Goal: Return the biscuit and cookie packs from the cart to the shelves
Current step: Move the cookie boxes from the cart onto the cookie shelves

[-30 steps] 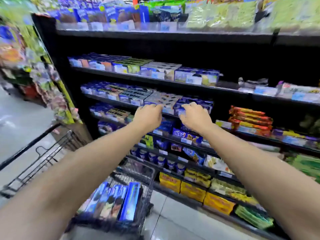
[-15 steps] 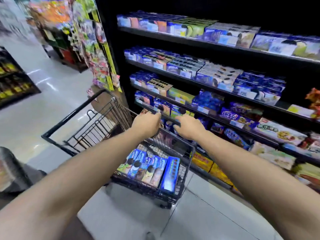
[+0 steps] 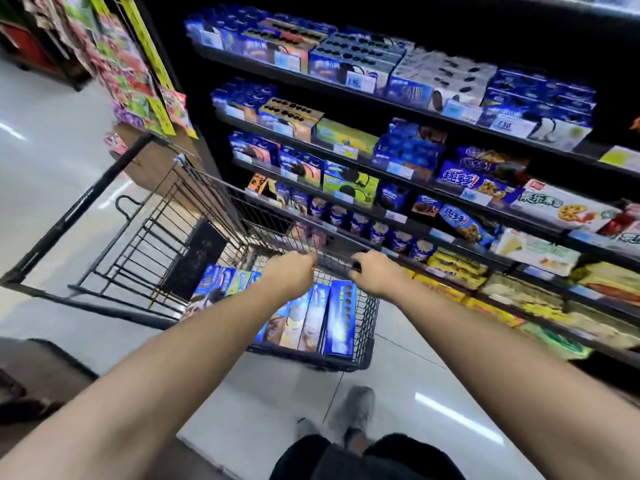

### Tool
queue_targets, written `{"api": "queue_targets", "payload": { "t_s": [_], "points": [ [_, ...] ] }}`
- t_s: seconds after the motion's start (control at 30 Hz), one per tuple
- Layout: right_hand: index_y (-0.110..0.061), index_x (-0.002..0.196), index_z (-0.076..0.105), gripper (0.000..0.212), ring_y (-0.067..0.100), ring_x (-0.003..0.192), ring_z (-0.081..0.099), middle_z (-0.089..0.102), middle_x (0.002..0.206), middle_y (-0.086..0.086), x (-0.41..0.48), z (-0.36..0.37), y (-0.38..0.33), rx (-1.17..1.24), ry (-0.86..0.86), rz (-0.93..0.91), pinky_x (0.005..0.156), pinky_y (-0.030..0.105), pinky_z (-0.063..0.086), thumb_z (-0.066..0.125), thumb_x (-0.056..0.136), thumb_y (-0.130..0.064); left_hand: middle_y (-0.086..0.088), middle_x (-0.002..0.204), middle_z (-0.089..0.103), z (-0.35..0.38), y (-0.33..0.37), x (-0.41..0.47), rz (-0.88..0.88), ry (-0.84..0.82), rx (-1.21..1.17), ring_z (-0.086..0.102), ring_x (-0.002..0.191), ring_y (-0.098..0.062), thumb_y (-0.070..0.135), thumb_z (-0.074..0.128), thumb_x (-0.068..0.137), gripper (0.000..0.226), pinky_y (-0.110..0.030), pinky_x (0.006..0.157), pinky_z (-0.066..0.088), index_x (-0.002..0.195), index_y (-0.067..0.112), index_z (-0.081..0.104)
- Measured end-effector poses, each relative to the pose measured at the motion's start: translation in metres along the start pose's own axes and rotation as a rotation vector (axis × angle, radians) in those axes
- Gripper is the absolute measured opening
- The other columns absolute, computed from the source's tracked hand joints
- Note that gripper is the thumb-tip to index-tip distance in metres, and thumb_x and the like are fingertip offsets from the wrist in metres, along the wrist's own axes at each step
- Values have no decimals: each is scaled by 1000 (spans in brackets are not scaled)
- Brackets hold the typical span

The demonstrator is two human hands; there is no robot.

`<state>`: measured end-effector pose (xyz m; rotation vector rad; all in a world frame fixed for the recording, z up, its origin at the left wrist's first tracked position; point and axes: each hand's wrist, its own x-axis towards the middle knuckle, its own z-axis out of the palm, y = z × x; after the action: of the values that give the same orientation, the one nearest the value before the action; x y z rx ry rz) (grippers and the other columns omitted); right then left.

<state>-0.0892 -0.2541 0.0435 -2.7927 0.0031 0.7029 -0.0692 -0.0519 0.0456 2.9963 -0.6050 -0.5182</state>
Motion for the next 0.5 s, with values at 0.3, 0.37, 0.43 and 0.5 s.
{"api": "queue_targets", "payload": {
  "t_s": [0.3, 0.37, 0.43, 0.5],
  "points": [
    [-18, 150, 42, 55, 36, 130, 51, 48, 148, 17, 64, 34, 23, 82, -132, -2, 101, 42, 47, 49, 98, -37, -12, 131, 57, 31, -14, 28, -128, -164, -21, 54, 120, -34, 21, 46, 95, 38, -44, 96, 45, 133, 20, 54],
    [-19, 151, 39, 57, 35, 131, 51, 47, 150, 17, 77, 43, 25, 112, -157, 17, 100, 42, 47, 50, 98, -36, -11, 134, 54, 39, -19, 32, -143, -192, -44, 53, 122, -34, 20, 47, 95, 42, -46, 99, 45, 136, 21, 52],
    [-16, 147, 43, 54, 37, 127, 54, 51, 145, 19, 88, 54, 25, 129, -175, 32, 100, 44, 49, 52, 97, -34, -11, 139, 50, 48, -23, 35, -149, -230, -60, 51, 124, -35, 21, 47, 96, 44, -47, 98, 45, 139, 21, 49],
    [-15, 141, 47, 49, 38, 122, 56, 55, 138, 20, 96, 69, 25, 150, -179, 58, 96, 44, 51, 54, 95, -32, -10, 144, 46, 61, -27, 38, -144, -267, -52, 48, 128, -34, 23, 49, 96, 45, -46, 99, 44, 141, 21, 47]
  ]
}}
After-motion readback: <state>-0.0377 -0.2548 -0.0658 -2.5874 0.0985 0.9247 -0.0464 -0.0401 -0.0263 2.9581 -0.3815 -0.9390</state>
